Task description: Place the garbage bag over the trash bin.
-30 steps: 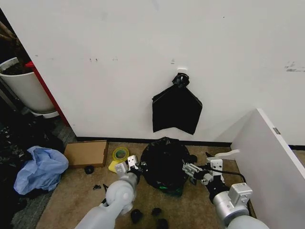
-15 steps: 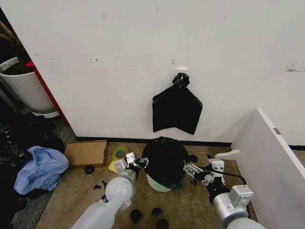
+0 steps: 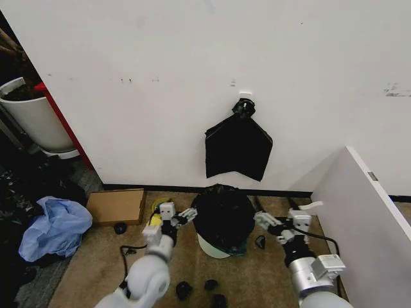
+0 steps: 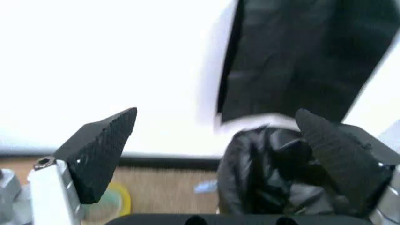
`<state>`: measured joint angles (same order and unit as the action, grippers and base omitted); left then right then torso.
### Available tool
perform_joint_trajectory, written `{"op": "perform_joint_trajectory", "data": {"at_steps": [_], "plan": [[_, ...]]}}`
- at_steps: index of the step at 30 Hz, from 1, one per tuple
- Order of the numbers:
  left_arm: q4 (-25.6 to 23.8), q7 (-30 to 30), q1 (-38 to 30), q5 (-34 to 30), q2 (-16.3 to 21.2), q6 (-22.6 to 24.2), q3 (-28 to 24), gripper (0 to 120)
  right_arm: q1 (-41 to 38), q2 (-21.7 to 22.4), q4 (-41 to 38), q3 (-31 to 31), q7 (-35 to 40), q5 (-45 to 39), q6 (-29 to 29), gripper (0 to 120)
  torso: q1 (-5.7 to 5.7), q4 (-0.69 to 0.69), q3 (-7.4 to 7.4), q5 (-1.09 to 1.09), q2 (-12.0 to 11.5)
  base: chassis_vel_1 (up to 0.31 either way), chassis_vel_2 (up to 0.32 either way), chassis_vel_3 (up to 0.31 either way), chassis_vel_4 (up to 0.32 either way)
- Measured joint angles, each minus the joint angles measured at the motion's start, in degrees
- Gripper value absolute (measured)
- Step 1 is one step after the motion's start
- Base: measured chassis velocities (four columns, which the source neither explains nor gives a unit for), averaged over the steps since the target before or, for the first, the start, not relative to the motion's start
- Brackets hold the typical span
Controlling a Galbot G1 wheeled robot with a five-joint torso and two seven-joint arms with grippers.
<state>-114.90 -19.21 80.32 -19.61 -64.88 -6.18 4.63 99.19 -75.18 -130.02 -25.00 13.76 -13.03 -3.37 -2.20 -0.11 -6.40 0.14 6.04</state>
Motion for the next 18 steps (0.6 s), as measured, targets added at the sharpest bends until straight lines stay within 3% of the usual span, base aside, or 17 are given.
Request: {"op": "perform_joint_trajectory", "data": {"at_steps": [4,6,10,13,18], "plan": [[-4.0,1.1,12.6,12.0,-1.6,-10.1,4.3,100,3.7,-4.7,4.9,-5.4,-6.1,3.0,-10.7,100,0.0,-0.01,0.0,0.01,0.0,0.0,0.0,0.0,0.0],[-4.3,1.2,13.4,12.6,-1.7,-10.7,4.8,100,3.8,-4.8,5.0,-5.6,-6.4,3.0,-11.1,100,0.0,-0.01,0.0,0.01,0.0,0.0,0.0,0.0,0.0],[-7.5,1.7,23.1,19.1,-4.1,-18.1,9.3,100,8.4,-6.9,5.9,-8.5,-9.6,2.6,-18.1,100,0.01,-0.01,0.01,0.01,0.0,0.0,0.0,0.0,0.0],[-9.0,2.2,27.2,20.7,-5.2,-21.1,11.0,100,10.8,-8.1,5.4,-9.0,-9.7,5.0,-20.9,100,0.01,0.0,0.0,0.0,0.0,0.0,0.0,0.0,0.0],[-9.5,2.2,28.5,22.4,-5.4,-22.3,11.8,100,13.3,-9.0,4.0,-8.4,-10.0,6.6,-23.2,100,0.01,-0.01,0.0,0.0,0.0,0.0,0.0,0.0,0.0]]}}
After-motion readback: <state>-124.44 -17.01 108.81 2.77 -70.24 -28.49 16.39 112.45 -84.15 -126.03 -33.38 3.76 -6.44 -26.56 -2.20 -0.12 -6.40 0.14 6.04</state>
